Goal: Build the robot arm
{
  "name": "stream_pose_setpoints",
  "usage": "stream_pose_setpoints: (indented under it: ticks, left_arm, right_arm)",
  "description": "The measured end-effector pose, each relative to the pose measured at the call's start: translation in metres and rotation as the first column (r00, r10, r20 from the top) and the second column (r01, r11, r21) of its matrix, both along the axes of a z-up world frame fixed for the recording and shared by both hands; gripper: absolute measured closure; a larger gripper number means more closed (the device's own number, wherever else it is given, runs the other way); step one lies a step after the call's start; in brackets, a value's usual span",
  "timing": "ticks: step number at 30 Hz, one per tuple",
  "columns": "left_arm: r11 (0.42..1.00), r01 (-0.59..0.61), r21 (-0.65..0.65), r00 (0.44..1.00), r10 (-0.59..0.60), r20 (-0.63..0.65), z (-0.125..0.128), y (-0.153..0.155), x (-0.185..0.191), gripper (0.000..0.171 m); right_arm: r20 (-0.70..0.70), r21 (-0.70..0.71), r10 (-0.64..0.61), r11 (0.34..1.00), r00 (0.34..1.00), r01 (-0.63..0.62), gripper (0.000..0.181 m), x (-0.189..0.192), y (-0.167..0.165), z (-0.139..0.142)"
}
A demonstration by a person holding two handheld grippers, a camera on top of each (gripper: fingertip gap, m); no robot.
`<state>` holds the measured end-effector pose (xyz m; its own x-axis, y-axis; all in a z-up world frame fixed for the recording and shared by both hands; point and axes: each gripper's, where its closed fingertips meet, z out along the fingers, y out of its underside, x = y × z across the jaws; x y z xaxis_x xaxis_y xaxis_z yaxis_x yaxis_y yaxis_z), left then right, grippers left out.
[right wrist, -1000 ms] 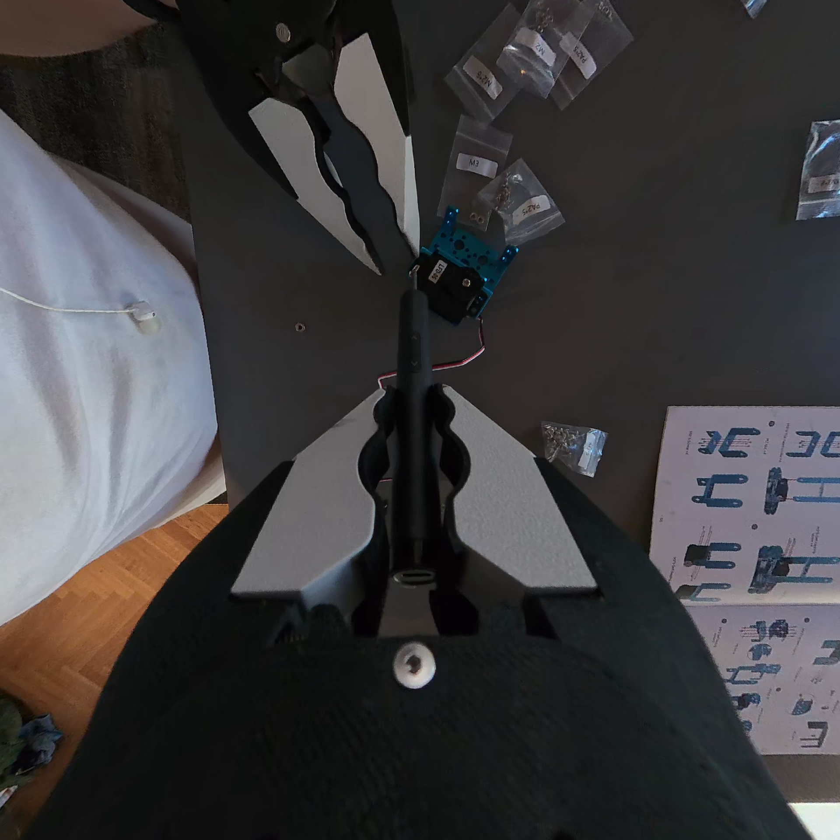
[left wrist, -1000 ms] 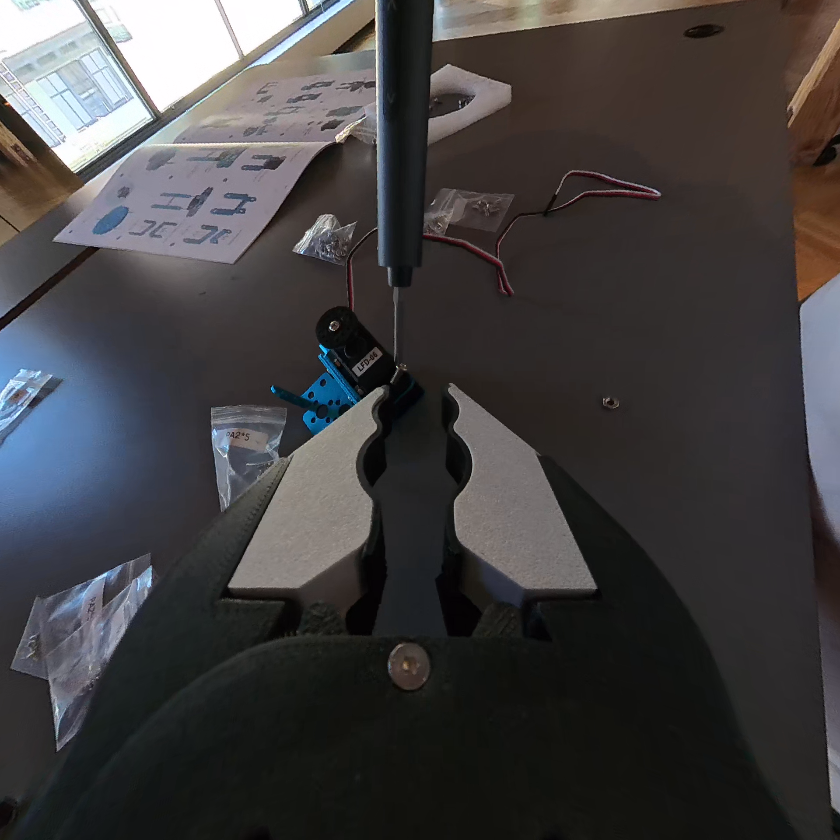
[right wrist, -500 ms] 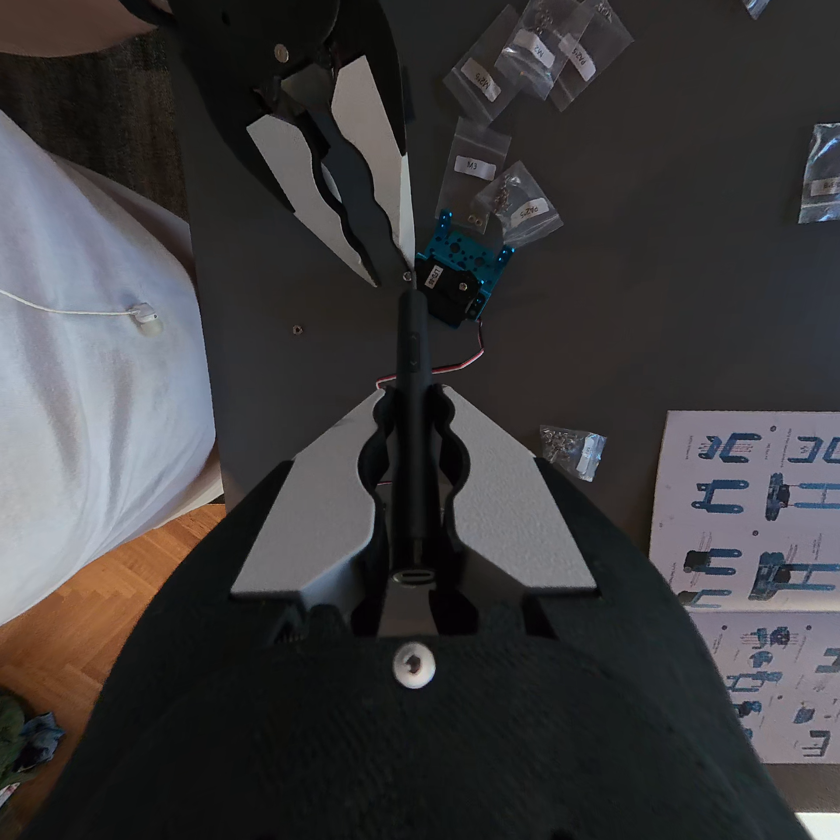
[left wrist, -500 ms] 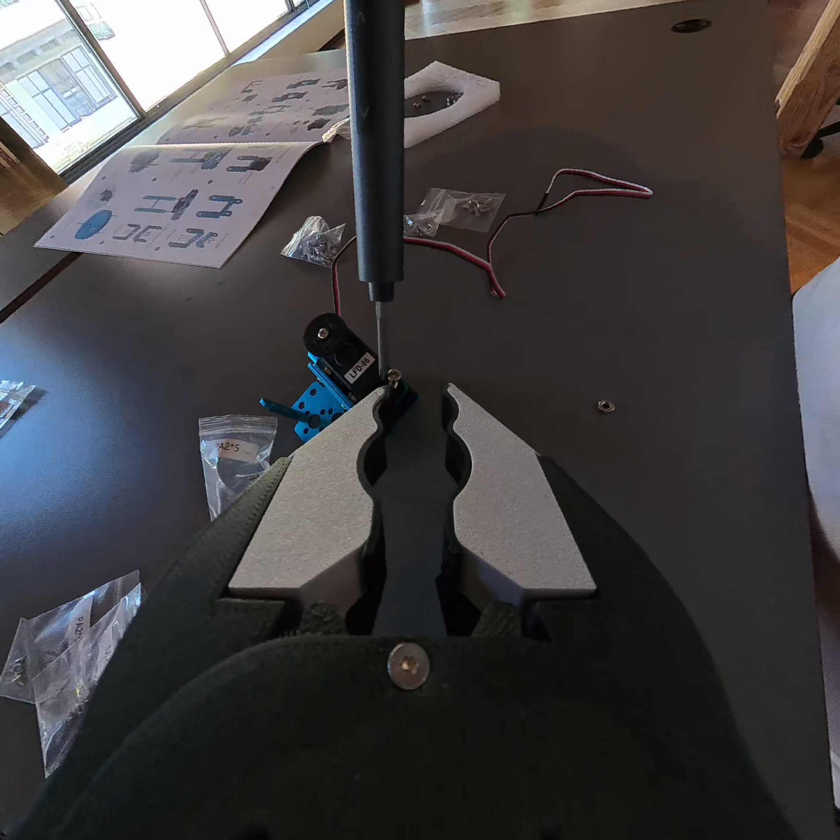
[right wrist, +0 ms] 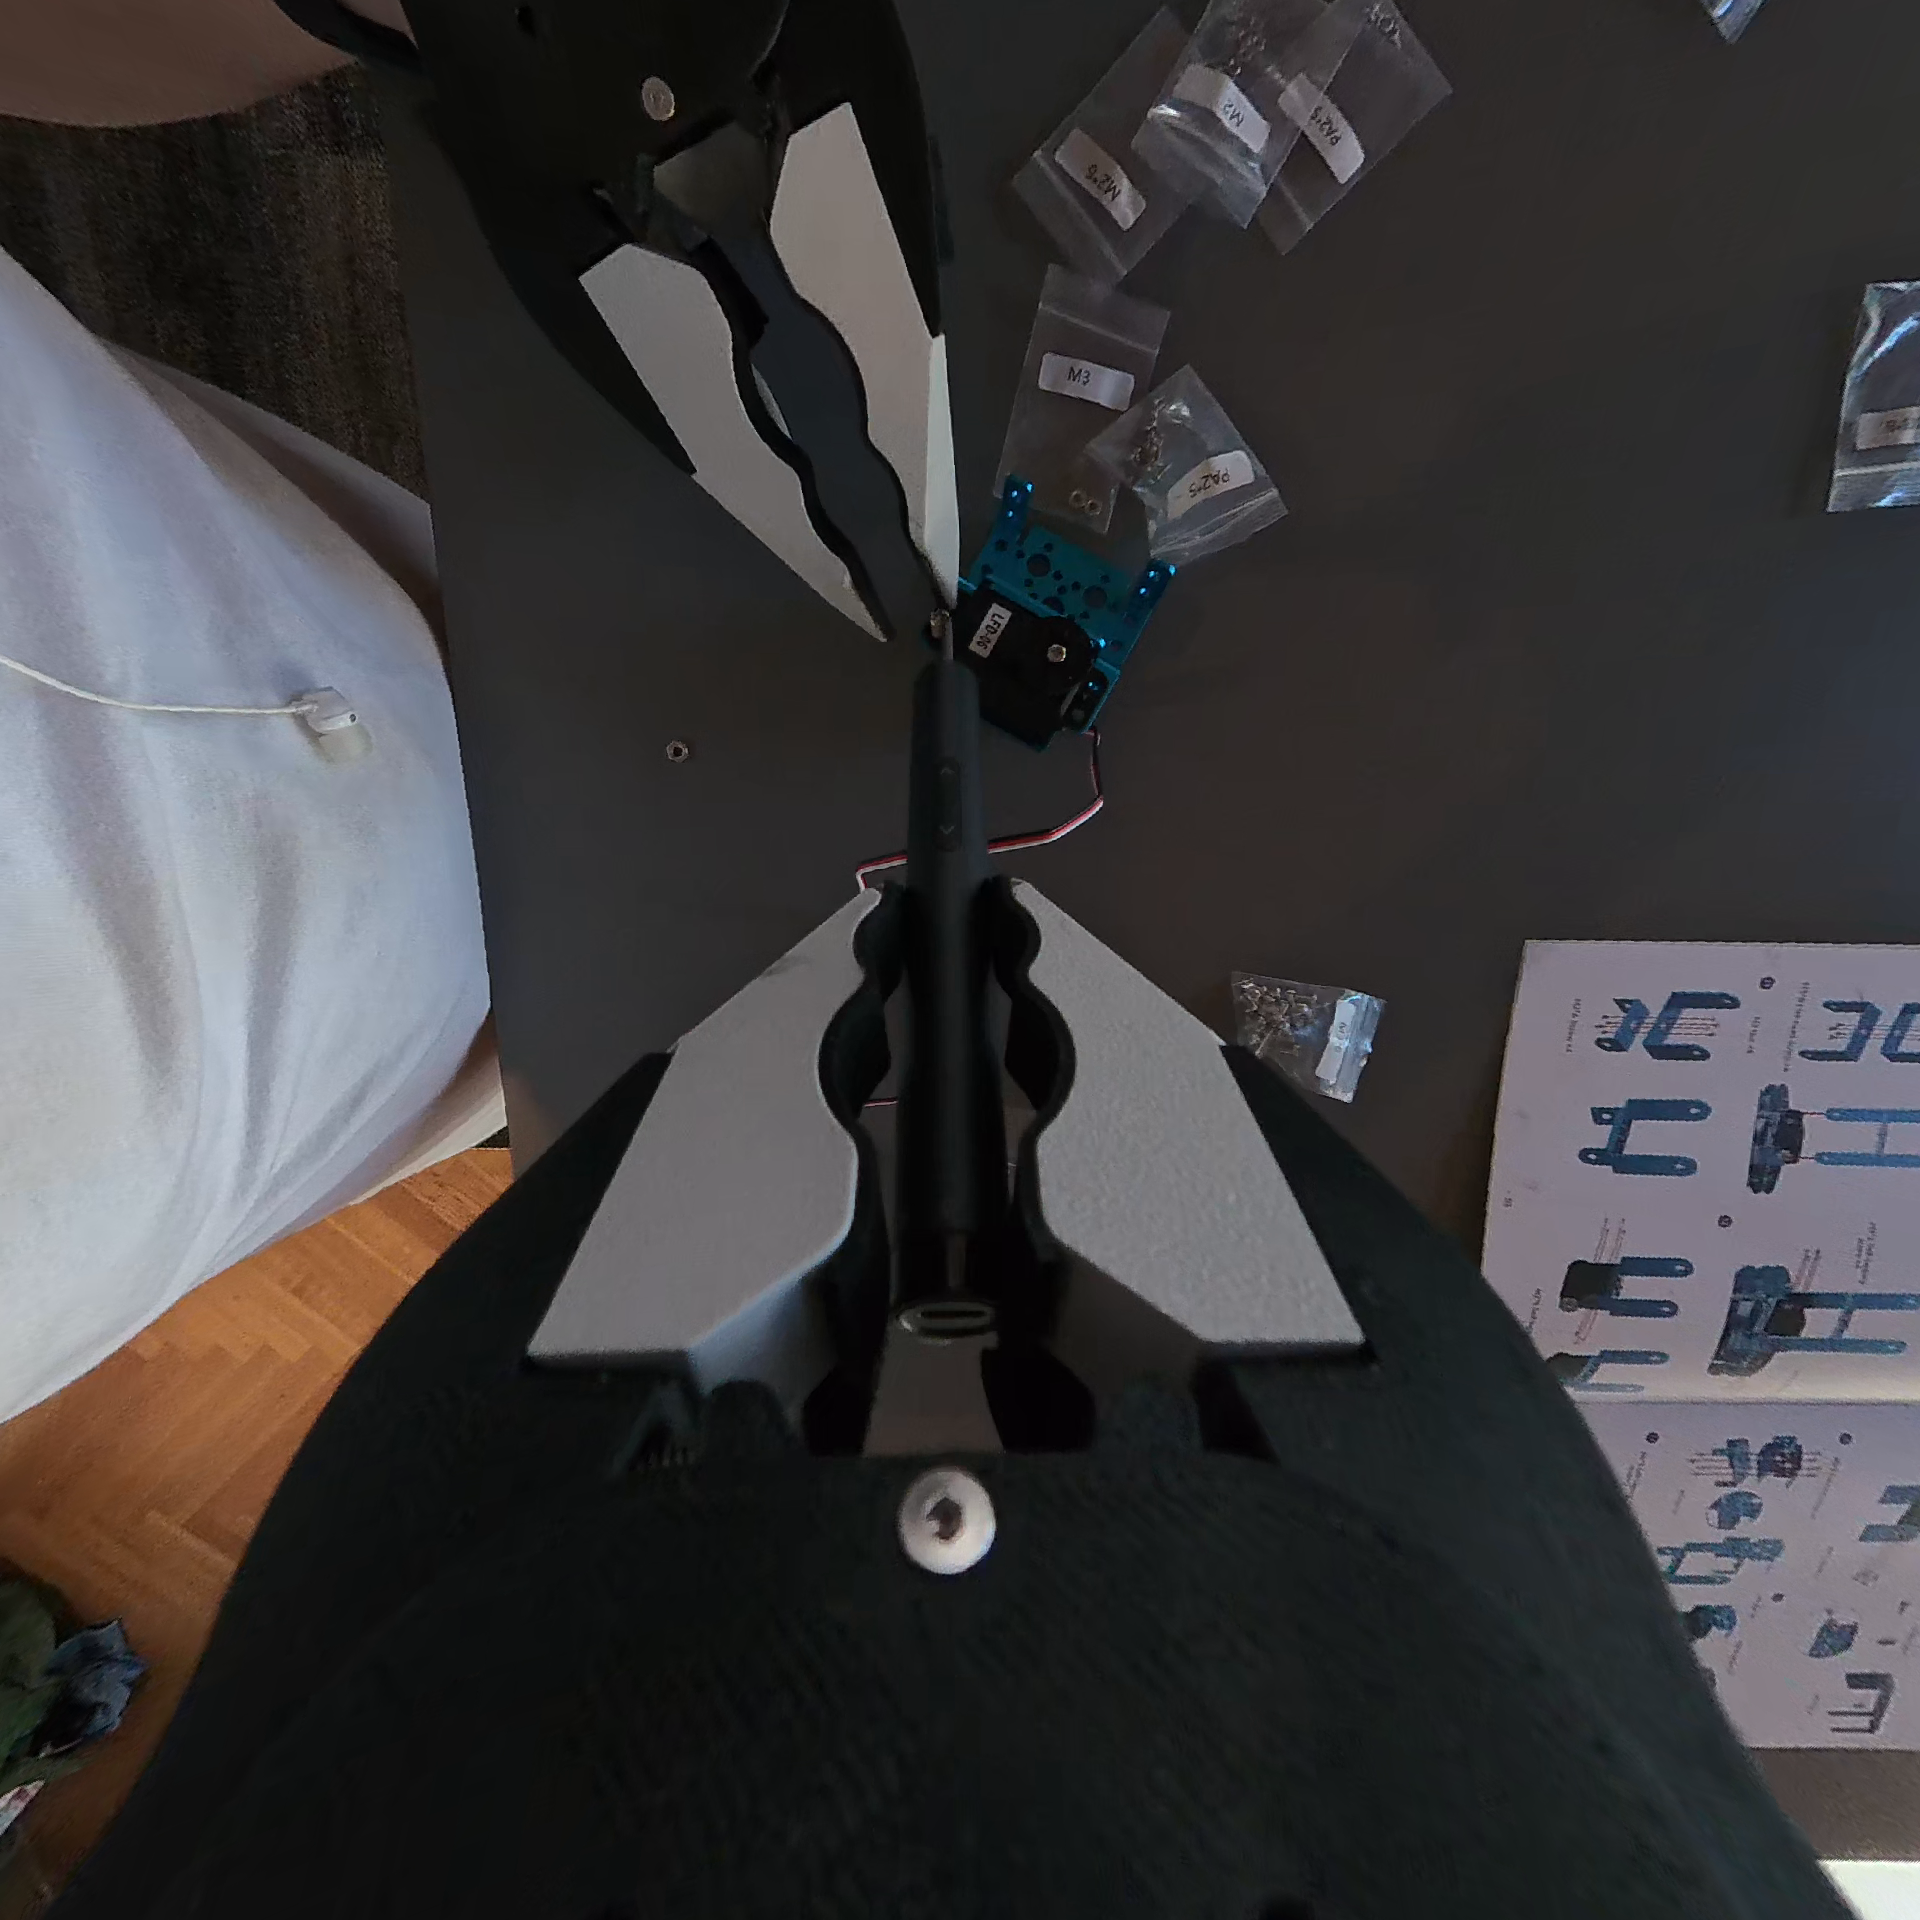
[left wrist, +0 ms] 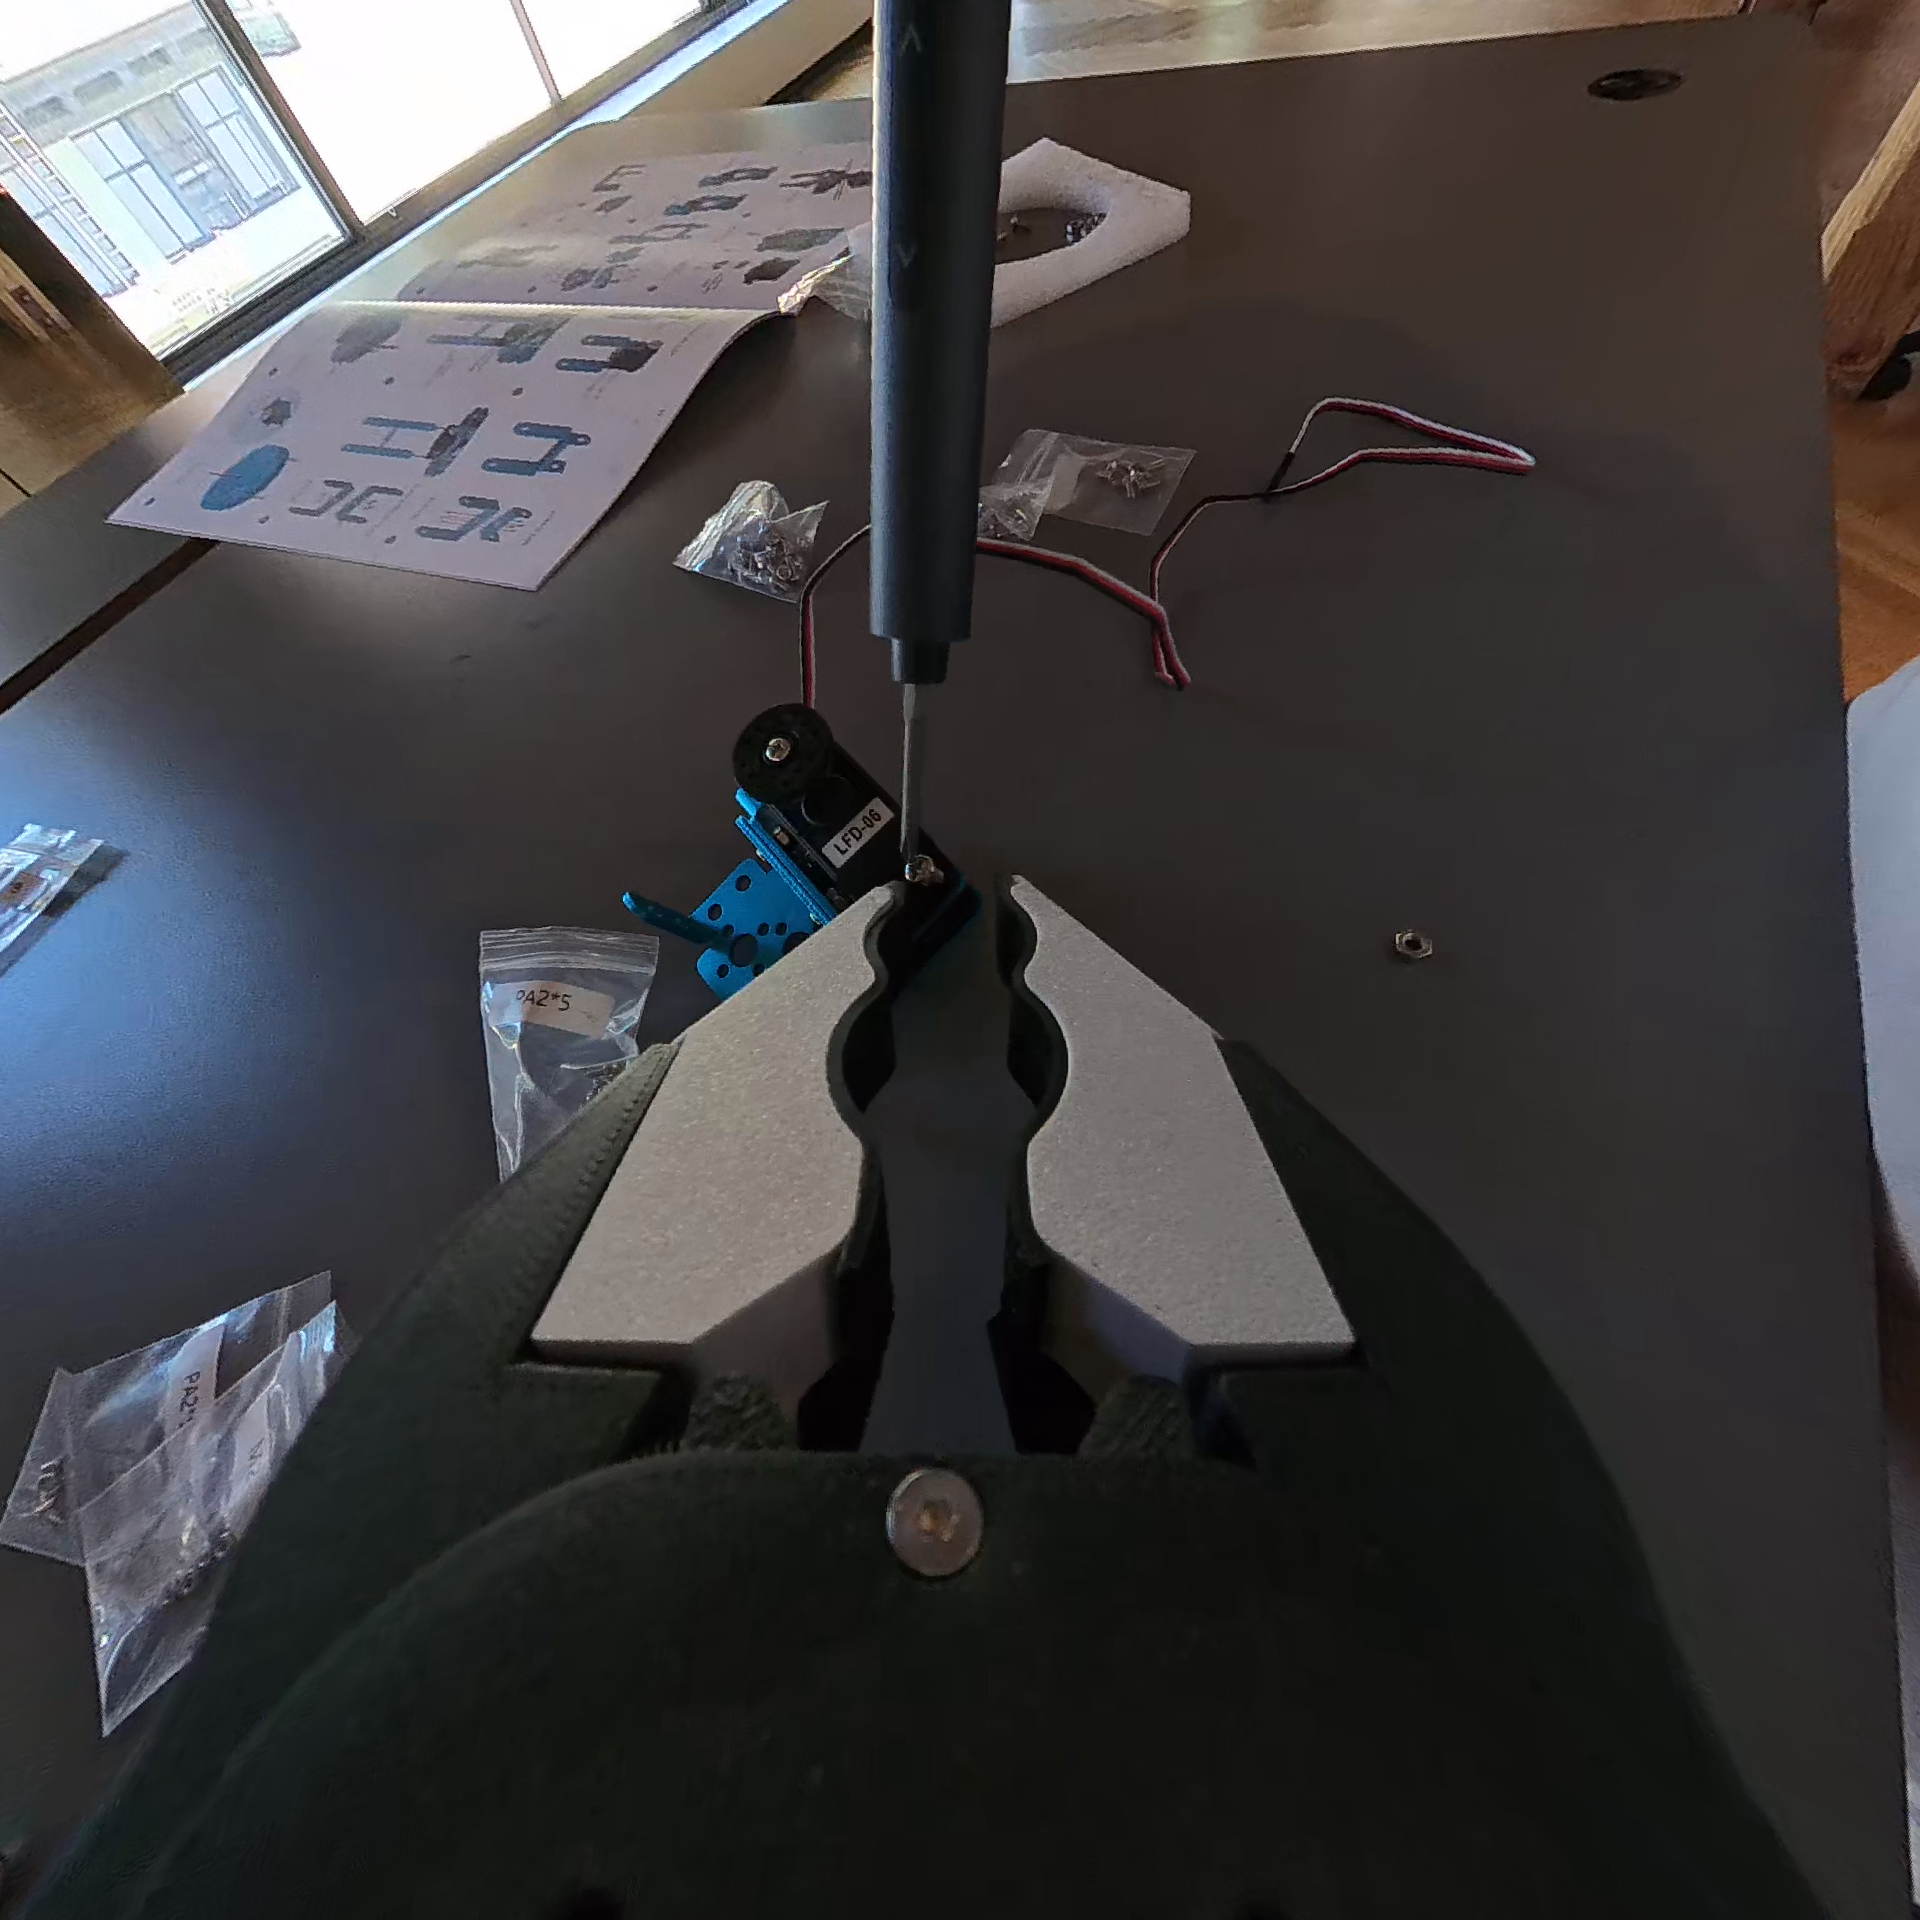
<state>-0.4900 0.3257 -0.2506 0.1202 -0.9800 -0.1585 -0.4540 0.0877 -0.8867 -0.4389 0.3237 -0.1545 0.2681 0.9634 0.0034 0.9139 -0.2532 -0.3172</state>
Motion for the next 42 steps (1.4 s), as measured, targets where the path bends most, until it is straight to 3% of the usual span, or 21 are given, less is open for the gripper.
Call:
stream_pose_setpoints:
  ticks: [16, 27, 35, 42]
  left_arm:
    - [0.998, -0.002, 0.058, 0.999, -0.001, 0.043, 0.008, -0.003, -0.003, 0.15]
    - [1.0, -0.004, -0.03, 0.994, 0.007, 0.105, 0.019, 0.005, -0.003, 0.156]
    - [0.991, 0.089, -0.105, 0.983, -0.071, 0.168, 0.042, 0.013, -0.001, 0.141]
    - [0.963, 0.216, -0.159, 0.954, -0.174, 0.244, 0.061, 0.007, 0.009, 0.139]
  right_arm:
    - [-0.002, 0.0, 0.002, 1.0, 1.0, -0.002, 0.165, 0.002, -0.001, -0.002]
    - [0.113, -0.001, 0.074, 0.997, 0.991, -0.074, 0.164, -0.003, 0.003, 0.002]
    - [0.21, -0.008, 0.133, 0.991, 0.969, -0.134, 0.164, -0.009, 0.005, 0.003]
    - [0.287, -0.009, 0.17, 0.985, 0.943, -0.174, 0.165, -0.012, 0.006, 0.004]
